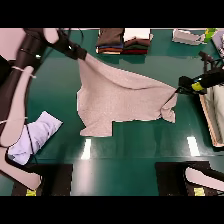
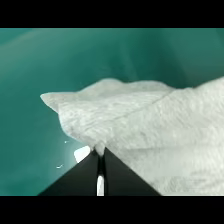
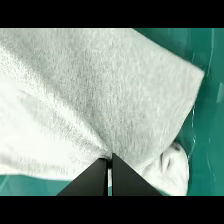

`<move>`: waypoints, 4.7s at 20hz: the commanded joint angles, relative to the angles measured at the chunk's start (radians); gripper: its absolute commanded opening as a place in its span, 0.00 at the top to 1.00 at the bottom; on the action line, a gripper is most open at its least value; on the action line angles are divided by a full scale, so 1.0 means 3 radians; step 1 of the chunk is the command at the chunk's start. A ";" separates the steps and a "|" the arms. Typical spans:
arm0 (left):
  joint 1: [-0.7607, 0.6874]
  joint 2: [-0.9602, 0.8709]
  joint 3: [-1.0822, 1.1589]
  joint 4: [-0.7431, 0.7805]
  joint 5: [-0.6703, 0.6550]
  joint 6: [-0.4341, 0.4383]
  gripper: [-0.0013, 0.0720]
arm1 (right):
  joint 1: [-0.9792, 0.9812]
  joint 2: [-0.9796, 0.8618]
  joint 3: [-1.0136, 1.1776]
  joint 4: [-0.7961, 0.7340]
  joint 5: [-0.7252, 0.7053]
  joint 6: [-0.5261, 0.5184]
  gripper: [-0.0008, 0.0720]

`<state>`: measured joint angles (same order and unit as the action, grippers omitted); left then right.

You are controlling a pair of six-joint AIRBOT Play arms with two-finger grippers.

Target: Fold the shirts.

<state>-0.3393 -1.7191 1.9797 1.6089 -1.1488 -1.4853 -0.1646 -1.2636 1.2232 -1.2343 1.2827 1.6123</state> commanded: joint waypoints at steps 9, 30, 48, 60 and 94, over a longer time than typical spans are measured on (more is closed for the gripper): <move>0.0412 0.0125 -0.0127 -0.0149 -0.1161 -0.0211 0.25 | -0.0264 0.0374 -0.0441 -0.0404 -0.0164 -0.0268 0.36; 0.0226 0.1110 -0.2152 -0.0380 -0.0622 -0.0565 0.25 | -0.0001 -0.0141 -0.1195 -0.0577 -0.0369 -0.0196 0.97; -0.0053 0.0945 -0.3277 -0.0985 0.0703 -0.0769 0.55 | 0.0150 -0.0114 -0.1176 -0.0579 -0.0362 -0.0195 0.97; -0.0047 0.2405 -0.1386 0.0668 -0.0058 -0.0716 0.95 | 0.0262 0.0662 0.0746 -0.0573 0.0107 -0.0195 0.97; 0.0587 0.0496 -0.1375 -0.0437 0.0356 -0.0196 0.95 | 0.0066 -0.1040 0.1162 -0.0473 0.0284 -0.0080 0.97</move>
<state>-0.2115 -1.5345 1.5612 1.5700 -1.0943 -1.5982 -0.1467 -1.4937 1.5368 -1.4014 1.3945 1.5879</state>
